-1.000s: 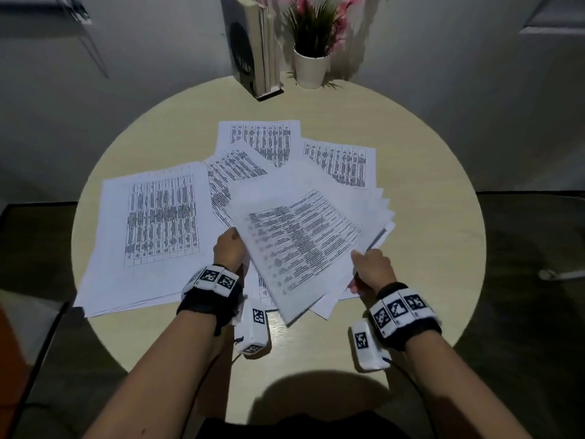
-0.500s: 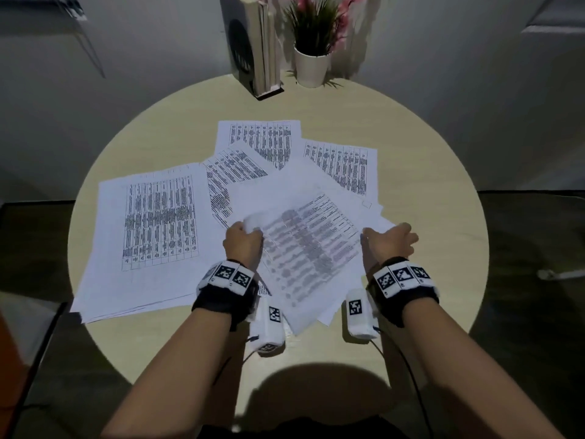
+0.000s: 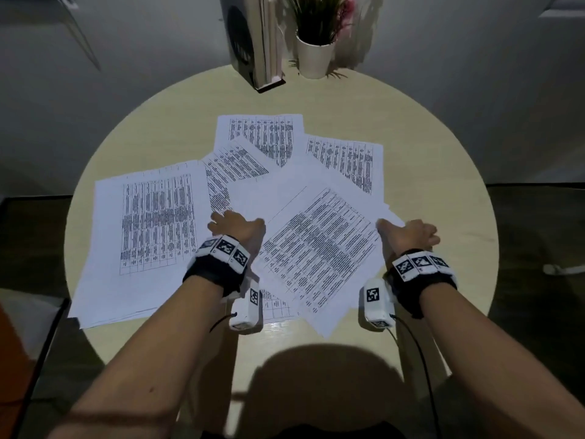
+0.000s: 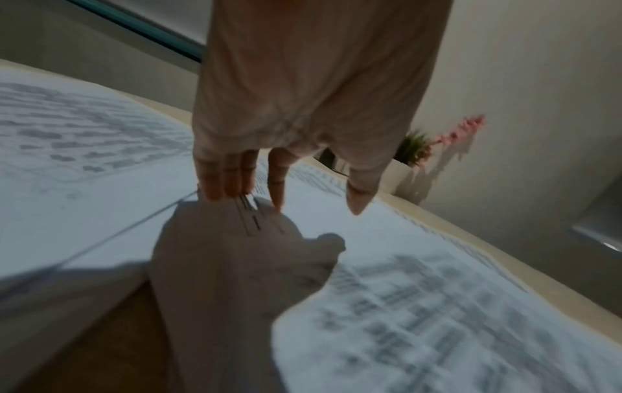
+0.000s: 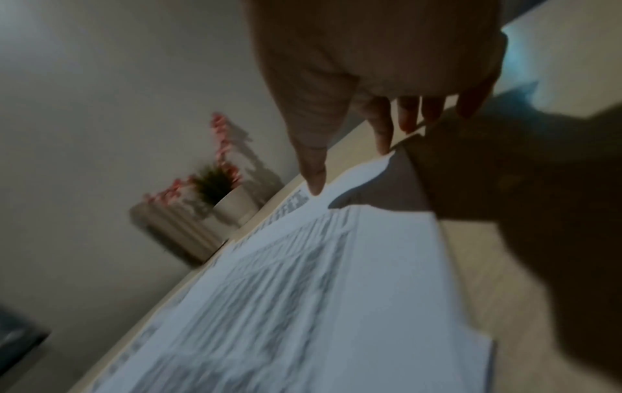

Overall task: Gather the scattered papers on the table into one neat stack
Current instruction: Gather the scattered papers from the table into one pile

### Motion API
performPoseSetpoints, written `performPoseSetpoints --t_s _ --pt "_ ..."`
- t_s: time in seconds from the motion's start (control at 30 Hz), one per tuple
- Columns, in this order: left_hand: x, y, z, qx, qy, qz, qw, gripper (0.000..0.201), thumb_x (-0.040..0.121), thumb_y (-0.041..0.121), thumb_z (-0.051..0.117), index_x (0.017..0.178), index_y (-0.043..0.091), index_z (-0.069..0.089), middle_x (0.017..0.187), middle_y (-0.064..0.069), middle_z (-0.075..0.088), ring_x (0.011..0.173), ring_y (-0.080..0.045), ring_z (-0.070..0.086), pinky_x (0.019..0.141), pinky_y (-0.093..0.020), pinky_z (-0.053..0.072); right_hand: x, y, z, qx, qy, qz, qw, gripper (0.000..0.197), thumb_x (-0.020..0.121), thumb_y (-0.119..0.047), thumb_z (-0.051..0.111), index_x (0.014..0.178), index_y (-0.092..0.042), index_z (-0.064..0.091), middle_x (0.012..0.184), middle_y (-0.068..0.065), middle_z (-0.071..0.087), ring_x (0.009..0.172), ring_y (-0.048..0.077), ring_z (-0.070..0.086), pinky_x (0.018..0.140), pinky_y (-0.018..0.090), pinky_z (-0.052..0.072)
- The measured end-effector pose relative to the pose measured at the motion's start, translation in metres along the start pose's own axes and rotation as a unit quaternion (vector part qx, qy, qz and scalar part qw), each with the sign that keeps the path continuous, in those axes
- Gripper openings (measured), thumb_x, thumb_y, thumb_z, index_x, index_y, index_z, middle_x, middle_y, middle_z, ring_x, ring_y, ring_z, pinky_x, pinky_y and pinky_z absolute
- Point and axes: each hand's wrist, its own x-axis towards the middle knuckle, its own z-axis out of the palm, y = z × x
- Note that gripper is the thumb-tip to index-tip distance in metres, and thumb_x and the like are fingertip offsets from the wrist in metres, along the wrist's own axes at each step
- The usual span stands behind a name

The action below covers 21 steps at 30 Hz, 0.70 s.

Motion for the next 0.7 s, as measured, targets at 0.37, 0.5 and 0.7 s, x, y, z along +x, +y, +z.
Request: performPoseSetpoints --t_s 0.37,0.5,0.7 --pt "-0.008 0.010 0.025 -0.172 -0.048 -0.064 0.982 0.089 0.079 0.029 0.063 0.144 -0.002 0.010 0.148 -0.024 0.024 0.134 -0.039 0.033 0.110 -0.047 0.033 -0.026 -0.029 0.025 0.335 -0.215 -0.101 0.912 0.043 0.078 -0.007 0.071 0.117 -0.009 0.052 0.101 0.006 0.064 0.087 0.020 0.061 0.071 0.024 0.053" --pt "-0.013 0.005 0.025 -0.239 -0.030 -0.064 0.968 0.100 0.077 0.030 0.068 0.145 -0.003 0.005 0.149 -0.024 0.024 0.136 -0.037 0.032 0.112 -0.045 0.033 -0.043 -0.029 0.026 0.223 -0.212 -0.140 0.941 0.025 0.082 0.005 0.056 0.106 -0.002 0.054 0.078 0.009 0.056 0.061 0.021 0.053 0.050 0.017 0.048" --pt "-0.014 -0.006 0.010 -0.238 -0.035 -0.094 0.966 0.116 0.065 0.072 0.062 0.144 0.000 0.016 0.149 -0.023 0.024 0.138 -0.037 0.029 0.111 -0.047 0.031 -0.052 -0.027 -0.026 0.320 -0.134 -0.211 0.914 0.028 0.085 0.006 0.050 0.066 -0.014 0.047 0.055 0.004 0.035 0.040 0.014 0.036 0.043 0.022 0.032"
